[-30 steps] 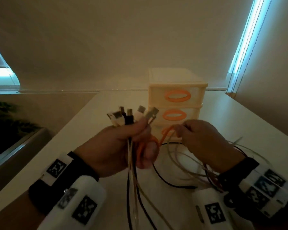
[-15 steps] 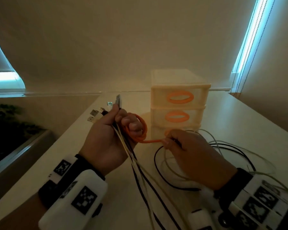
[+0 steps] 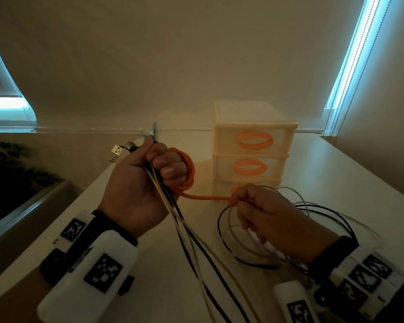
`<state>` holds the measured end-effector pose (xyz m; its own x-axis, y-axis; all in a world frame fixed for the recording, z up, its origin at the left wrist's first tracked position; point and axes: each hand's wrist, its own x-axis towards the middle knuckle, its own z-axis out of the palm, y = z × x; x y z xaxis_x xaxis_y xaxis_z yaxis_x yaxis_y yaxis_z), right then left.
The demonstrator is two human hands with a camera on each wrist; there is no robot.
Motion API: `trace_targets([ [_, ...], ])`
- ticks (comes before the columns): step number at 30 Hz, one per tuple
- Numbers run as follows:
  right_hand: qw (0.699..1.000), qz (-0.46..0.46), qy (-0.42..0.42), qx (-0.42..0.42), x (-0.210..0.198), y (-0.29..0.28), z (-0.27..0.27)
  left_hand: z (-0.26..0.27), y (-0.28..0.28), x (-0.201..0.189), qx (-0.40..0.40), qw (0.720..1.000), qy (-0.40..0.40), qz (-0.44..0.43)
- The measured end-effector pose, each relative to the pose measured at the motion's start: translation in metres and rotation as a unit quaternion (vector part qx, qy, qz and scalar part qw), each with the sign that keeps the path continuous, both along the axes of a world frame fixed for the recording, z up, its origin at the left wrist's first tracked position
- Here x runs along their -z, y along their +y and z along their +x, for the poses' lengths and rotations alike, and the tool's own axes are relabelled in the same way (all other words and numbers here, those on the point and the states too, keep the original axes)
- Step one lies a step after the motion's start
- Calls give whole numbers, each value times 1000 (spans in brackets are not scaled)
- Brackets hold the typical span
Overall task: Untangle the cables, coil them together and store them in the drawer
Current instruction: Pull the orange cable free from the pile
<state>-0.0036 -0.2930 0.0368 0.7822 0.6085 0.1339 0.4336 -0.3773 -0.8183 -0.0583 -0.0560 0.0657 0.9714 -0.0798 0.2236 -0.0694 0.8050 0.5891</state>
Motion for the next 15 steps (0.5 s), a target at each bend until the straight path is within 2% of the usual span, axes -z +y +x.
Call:
trace_targets([
  [2, 998, -41, 46, -24, -1, -3, 1, -1, 5, -3, -9, 1000, -11, -8],
  [3, 996, -77, 41, -21, 0, -5, 3, -1, 6, -3, -4, 1000, -16, -15],
  [5, 994, -109, -1, 8, 1, -6, 8, 0, 9, -2, 27, 999, -24, -29],
  [7, 993, -96, -49, 45, 1, -5, 11, 0, 8, -2, 76, 996, -31, -25],
  [9, 990, -65, -86, 94, 1, -1, 12, -1, 4, -1, 131, 991, -25, 24],
  [12, 974, -28, -152, 167, 2, -1, 11, -7, -13, 6, 206, 966, -5, 157],
  [15, 965, -22, -208, 162, 2, 1, 2, -13, -30, 15, 226, 938, -4, 262],
])
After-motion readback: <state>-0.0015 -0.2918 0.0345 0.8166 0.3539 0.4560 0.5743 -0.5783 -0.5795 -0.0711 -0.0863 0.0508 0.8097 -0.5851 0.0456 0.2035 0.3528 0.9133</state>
